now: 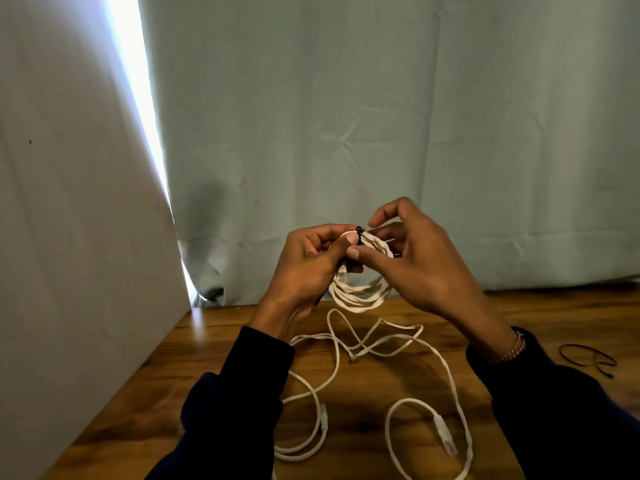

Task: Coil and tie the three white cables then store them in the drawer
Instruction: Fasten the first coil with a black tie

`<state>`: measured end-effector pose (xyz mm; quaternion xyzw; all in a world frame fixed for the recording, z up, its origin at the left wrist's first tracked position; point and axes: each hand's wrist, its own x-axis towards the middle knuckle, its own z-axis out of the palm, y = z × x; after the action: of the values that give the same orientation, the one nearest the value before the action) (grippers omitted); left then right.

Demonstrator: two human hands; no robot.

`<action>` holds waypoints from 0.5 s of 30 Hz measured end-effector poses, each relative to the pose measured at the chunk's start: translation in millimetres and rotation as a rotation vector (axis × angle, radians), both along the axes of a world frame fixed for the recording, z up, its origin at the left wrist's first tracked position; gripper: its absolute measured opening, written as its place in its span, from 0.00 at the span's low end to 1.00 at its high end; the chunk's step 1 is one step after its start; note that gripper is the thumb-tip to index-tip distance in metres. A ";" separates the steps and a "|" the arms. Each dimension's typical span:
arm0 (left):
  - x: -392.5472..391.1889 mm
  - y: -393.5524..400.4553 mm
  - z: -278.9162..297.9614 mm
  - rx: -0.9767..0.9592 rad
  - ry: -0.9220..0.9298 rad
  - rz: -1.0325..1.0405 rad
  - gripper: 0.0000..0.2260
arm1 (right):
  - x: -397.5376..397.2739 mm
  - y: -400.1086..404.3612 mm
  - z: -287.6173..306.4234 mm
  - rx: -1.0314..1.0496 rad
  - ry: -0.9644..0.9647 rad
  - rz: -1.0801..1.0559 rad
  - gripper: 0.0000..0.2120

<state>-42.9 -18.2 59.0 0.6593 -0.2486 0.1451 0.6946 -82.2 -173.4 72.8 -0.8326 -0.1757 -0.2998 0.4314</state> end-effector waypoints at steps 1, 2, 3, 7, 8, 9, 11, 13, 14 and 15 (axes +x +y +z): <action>-1.5 0.5 0.4 0.016 -0.004 -0.001 0.08 | 1.3 -1.3 0.3 0.054 0.001 0.009 0.17; -3.2 0.7 0.8 0.031 -0.011 0.000 0.08 | 1.9 -3.4 1.6 0.100 0.006 0.028 0.17; -4.7 0.8 1.3 0.048 -0.019 0.002 0.08 | 2.1 -6.1 2.5 0.146 0.021 0.054 0.16; -7.2 1.3 2.9 0.129 -0.029 -0.012 0.10 | 5.3 -14.4 3.1 0.239 0.104 0.128 0.15; -7.7 1.8 3.6 0.143 -0.028 -0.029 0.10 | 6.0 -15.3 2.5 0.257 0.118 0.148 0.15; -8.2 2.7 4.4 0.154 -0.027 -0.039 0.10 | 7.0 -16.0 1.9 0.268 0.126 0.158 0.15; -10.5 4.4 5.9 0.184 -0.031 -0.035 0.11 | 9.5 -16.5 0.8 0.248 0.117 0.136 0.13; -12.1 5.3 7.0 0.241 -0.046 -0.015 0.13 | 11.4 -16.0 0.3 0.180 0.056 0.080 0.13; -12.5 5.4 7.2 0.272 -0.055 -0.007 0.15 | 11.8 -16.2 0.1 0.128 0.003 0.054 0.13; -13.3 5.4 7.3 0.299 -0.065 0.002 0.16 | 11.5 -16.4 0.3 0.062 -0.061 0.031 0.14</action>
<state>-56.2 -12.8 66.4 0.7506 -0.2893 0.1282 0.5801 -70.6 -189.9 73.2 -0.8065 -0.1921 -0.3236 0.4561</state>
